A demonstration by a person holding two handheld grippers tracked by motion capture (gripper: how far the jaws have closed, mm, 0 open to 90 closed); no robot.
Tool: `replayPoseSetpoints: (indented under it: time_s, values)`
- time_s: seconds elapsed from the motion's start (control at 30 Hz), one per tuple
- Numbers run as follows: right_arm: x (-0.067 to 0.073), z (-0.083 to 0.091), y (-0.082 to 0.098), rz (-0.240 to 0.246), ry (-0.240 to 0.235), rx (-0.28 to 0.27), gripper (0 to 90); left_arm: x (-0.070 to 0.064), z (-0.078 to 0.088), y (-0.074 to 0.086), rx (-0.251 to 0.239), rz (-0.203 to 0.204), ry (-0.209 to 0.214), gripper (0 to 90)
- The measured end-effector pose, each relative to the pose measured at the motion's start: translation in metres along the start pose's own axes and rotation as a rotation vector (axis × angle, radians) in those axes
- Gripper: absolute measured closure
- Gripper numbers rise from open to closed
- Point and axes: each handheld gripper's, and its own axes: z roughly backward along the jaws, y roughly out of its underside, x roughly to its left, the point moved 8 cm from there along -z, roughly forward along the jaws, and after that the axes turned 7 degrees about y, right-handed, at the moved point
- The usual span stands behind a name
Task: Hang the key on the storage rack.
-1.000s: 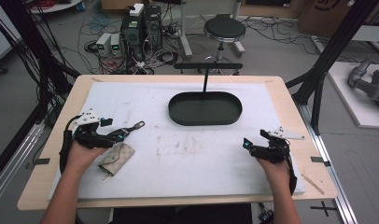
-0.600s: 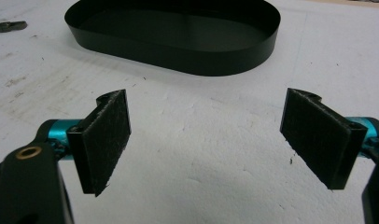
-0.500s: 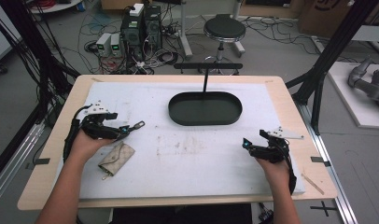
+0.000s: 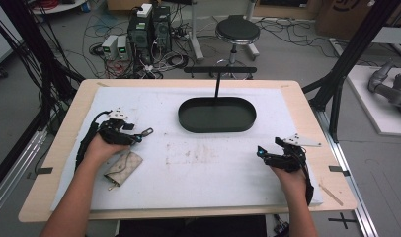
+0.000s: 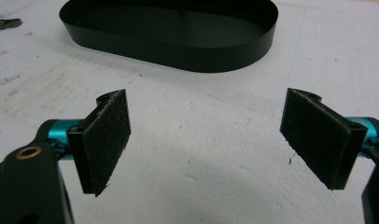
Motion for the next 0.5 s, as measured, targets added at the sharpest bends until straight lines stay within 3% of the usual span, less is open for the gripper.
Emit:
replayPoseSetpoints:
  time_s: [0.23,0.5]
  values:
    - [-0.0011,0.0005,0.0005,-0.002,0.001,0.002,16.6,0.0028,-0.0115,0.005,0.062,-0.018,0.004,47.8]
    - [-0.0025,0.0004,0.0013,-0.005,0.004,0.003,16.6,-0.0011,-0.0112,0.0043,0.061,-0.041,0.024,59.3]
